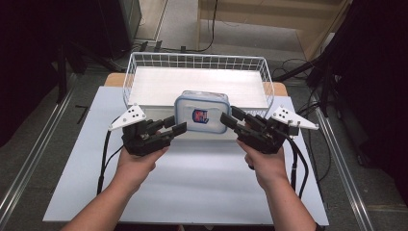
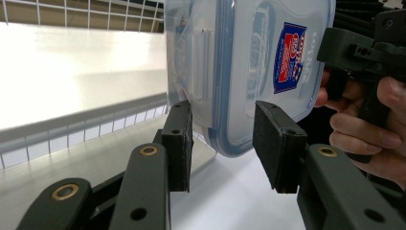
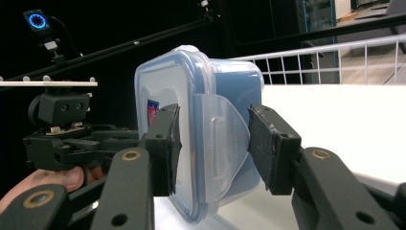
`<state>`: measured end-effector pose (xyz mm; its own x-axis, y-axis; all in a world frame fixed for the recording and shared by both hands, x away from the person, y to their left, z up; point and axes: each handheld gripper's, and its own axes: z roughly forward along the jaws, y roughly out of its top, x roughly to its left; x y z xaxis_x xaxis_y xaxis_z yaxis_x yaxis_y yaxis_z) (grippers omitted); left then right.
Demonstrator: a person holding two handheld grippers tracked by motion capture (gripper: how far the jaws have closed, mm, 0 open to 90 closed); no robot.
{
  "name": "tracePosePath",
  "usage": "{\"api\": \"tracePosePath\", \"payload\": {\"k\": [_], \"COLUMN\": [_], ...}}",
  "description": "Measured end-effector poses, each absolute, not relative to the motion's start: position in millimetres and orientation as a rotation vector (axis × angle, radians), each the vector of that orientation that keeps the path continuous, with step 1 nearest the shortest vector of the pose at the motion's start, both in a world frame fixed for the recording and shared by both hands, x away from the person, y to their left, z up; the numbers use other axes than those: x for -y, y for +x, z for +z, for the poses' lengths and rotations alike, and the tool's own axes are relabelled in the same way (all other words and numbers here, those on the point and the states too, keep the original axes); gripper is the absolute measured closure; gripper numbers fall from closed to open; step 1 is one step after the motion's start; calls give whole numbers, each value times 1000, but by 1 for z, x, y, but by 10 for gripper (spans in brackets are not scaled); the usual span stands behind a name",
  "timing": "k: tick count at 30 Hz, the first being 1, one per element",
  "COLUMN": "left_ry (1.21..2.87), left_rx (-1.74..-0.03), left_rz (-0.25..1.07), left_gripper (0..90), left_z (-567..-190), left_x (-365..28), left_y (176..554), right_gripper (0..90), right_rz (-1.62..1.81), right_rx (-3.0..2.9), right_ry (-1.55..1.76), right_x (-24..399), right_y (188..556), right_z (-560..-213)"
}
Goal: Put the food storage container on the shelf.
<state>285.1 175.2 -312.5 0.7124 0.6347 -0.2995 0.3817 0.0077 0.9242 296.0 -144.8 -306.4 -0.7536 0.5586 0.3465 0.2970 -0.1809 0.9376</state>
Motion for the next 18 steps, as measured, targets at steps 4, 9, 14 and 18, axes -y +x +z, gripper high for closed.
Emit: {"api": "tracePosePath", "payload": {"k": [4, 9, 14, 18], "left_ry": [1612, 1618, 1629, 1625], "left_rx": [-841, -856, -886, -899], "left_rz": [234, 253, 230, 194], "left_gripper": [598, 599, 600, 606], "left_z": [-305, -293, -288, -285], "left_x": [-174, -173, -175, -176], "left_y": [292, 305, 321, 328], "right_gripper": [566, 559, 556, 558], "right_rz": [2026, 2016, 2013, 2028], "right_rx": [-1884, -1898, -1915, -1910], "right_ry": [993, 1005, 1040, 1073], "right_x": [146, 145, 142, 144], "right_y": [304, 317, 335, 342], "right_z": [-293, -288, -284, -283]}}
